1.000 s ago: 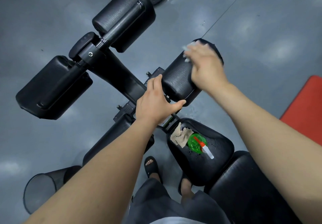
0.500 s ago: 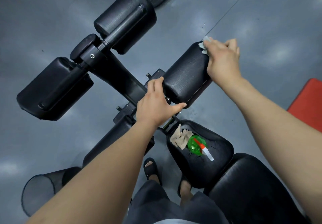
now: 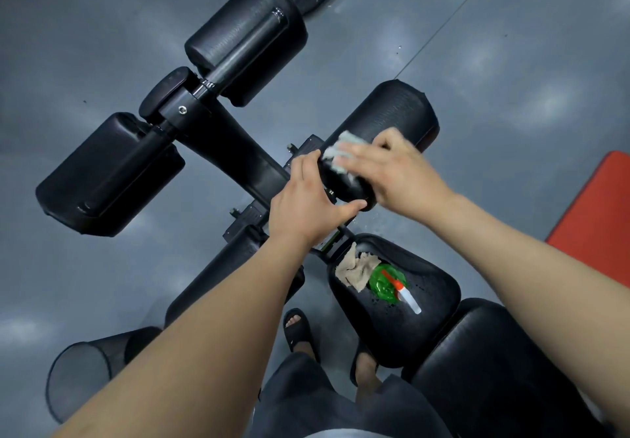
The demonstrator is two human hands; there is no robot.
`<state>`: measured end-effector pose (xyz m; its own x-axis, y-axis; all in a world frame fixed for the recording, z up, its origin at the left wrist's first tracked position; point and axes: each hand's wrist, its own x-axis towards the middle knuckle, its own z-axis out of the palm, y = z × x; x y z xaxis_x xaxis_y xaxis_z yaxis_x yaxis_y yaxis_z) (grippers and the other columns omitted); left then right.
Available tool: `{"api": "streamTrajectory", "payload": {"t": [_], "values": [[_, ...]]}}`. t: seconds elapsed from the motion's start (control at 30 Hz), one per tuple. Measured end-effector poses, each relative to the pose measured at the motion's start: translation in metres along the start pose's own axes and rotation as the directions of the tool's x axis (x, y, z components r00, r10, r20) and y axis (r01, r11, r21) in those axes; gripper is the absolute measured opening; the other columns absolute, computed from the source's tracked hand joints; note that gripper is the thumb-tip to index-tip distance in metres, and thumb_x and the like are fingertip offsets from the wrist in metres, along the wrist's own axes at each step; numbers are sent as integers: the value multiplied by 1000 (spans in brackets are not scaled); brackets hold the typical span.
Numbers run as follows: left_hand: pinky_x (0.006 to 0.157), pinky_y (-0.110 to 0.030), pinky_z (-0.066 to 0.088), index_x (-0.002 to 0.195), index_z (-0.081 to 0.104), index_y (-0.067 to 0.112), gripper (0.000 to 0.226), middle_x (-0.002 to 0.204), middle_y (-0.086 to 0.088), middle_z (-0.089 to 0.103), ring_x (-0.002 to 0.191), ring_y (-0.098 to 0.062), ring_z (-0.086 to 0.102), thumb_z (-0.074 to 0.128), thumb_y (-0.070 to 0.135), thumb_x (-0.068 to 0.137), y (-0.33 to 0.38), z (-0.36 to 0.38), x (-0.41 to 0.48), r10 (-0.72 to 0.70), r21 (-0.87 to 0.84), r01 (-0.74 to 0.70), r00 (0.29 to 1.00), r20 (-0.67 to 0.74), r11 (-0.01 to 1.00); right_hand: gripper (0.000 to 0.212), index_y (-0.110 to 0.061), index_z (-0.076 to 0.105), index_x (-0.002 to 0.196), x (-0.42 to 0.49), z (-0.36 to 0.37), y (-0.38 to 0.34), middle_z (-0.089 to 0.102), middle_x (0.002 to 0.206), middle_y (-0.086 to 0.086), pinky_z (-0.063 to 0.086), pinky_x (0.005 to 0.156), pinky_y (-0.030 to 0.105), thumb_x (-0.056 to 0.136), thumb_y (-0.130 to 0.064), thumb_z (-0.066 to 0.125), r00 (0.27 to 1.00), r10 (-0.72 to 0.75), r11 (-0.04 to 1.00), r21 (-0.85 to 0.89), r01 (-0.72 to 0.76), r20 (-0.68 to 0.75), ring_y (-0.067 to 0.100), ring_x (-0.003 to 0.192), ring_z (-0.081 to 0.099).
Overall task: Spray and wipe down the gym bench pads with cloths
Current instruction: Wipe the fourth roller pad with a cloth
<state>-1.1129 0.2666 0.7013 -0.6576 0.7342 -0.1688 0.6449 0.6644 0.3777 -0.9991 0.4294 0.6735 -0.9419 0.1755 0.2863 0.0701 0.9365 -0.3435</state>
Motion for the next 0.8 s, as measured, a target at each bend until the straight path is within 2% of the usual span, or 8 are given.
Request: {"api": "streamTrajectory", "payload": {"t": [0.07,0.13,0.3,0.43,0.5,0.6,0.7,0.8], "values": [[86,-38,49,152,25,23,113,149,10,35,116,-14,60,71,81,66,0,0,0,2,6,-2,1000,0,1000,52,-27,63,136,8,-2,14,55,148,-12,51,80,48,92,-5,46,983,159,987,-5,-160,-95,30,95,44],[88,-38,49,153,24,23,114,151,10,34,118,-14,59,71,80,67,-1,0,-1,-8,5,8,1000,1,1000,51,-20,67,131,12,3,10,60,144,-5,51,79,52,89,-4,44,960,239,971,15,-240,-145,32,94,43],[87,-39,52,155,22,22,114,154,9,32,119,-15,59,69,78,68,-1,-1,0,-8,6,8,1000,19,1000,61,-16,60,140,-25,15,-20,51,152,-7,51,80,42,85,4,46,997,48,997,59,-44,-60,28,98,39],[88,-39,52,155,22,22,116,152,9,32,119,-14,59,69,81,67,0,-2,0,3,11,-3,1000,17,1000,81,-26,54,147,-46,10,0,44,156,-14,52,75,45,78,16,56,998,52,997,-59,-55,-43,28,98,42],[85,-38,52,154,23,22,115,150,10,33,114,-14,61,69,82,67,0,-2,-1,2,12,-2,1000,15,1000,75,-29,54,147,-39,4,16,45,156,-14,52,78,48,83,11,55,989,118,987,-102,-127,-91,29,96,43],[83,-37,51,154,24,23,115,150,10,32,110,-14,62,70,81,66,0,-2,-1,3,12,-3,1000,13,1000,53,-30,55,145,-22,-4,31,46,155,-13,51,83,49,96,-11,46,941,291,946,-95,-310,-175,32,97,43],[84,-37,52,154,24,25,112,151,10,32,110,-13,62,67,82,68,0,-3,-2,5,-8,-5,1000,-1,1000,47,-27,57,143,-16,-2,33,46,155,-12,49,82,40,100,-20,38,898,380,920,-15,-393,-223,32,98,42],[87,-36,47,155,22,26,108,153,10,31,114,-14,61,65,80,72,-1,-3,-2,-16,-45,16,1000,4,999,48,-22,62,139,-28,7,26,48,153,-9,41,89,23,97,-8,44,863,419,907,92,-411,-283,30,98,43]]}}
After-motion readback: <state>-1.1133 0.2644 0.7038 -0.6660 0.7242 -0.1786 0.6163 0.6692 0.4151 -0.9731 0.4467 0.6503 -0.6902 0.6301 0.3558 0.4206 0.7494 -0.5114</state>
